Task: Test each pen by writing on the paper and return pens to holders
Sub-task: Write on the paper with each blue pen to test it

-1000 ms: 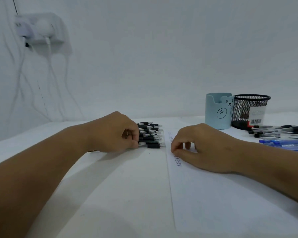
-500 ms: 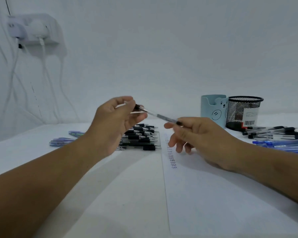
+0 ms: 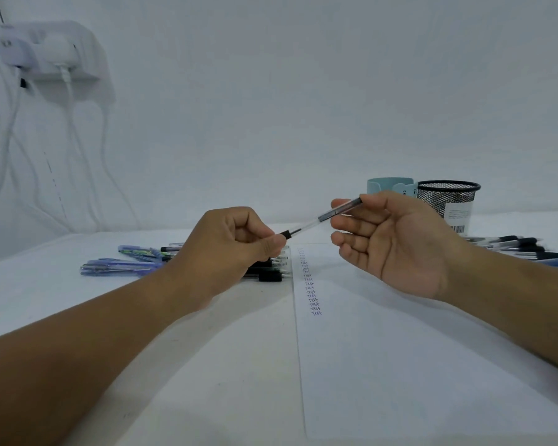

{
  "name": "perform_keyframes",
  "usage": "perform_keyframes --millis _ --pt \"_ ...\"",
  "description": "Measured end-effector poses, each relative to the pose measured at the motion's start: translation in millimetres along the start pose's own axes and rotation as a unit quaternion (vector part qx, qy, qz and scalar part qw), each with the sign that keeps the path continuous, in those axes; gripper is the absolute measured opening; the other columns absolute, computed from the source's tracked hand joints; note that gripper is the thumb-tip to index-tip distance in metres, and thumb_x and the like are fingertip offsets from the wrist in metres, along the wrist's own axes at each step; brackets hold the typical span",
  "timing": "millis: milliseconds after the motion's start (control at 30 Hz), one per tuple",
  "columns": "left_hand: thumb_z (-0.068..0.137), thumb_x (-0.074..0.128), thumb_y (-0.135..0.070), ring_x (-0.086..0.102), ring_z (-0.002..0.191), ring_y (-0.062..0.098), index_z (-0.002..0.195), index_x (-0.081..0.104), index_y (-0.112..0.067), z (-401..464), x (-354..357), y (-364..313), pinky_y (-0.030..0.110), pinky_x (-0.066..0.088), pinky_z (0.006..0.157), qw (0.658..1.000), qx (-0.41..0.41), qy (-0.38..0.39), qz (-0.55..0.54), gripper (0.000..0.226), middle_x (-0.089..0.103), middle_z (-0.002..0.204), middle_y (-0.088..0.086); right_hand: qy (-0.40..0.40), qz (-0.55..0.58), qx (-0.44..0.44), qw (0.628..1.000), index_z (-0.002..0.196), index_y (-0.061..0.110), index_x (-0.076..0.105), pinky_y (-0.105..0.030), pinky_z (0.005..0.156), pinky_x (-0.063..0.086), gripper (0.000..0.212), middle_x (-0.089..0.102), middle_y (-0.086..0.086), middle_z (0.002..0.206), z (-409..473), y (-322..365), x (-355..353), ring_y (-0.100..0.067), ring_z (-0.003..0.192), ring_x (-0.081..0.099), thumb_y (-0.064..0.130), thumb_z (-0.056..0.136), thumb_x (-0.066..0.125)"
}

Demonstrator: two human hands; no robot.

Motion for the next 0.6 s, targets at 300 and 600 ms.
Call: perform_keyframes --millis 300,600 --pt "0.080 0.080 -0.015 0.072 0.077 0.022 0.074 0.065 -0.009 -6 12 -9 0.058 0.053 0.091 0.999 0.015 0.031 0.003 0.017 0.077 0.078 0.010 0.046 -0.145 -0.037 0.988 0.108 0.008 0.070 -0.031 0.067 0.056 0.070 0.071 -0.009 0.087 -4 -11 10 -0.024 0.070 0.067 0.065 0.067 0.064" --pt "0.081 0.081 -0.034 0.052 0.053 0.012 0.089 0.074 -0.026 -4 -2 -8 0.023 0.045 0.057 0.960 0.063 0.168 0.214 0.013 0.065 0.064 -0.003 -0.069 -0.184 -0.100 0.975 0.067 0.014 0.049 -0.024 0.044 0.031 0.027 0.042 -0.005 0.058 0 -14 -1 -0.019 0.045 0.035 0.002 0.087 0.061"
Point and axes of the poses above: each hand's wrist, its own z-axis towards the middle knuckle, its own x-axis out of the palm, y = z × x, the point moved 2 cm from there along z, towards the middle knuckle
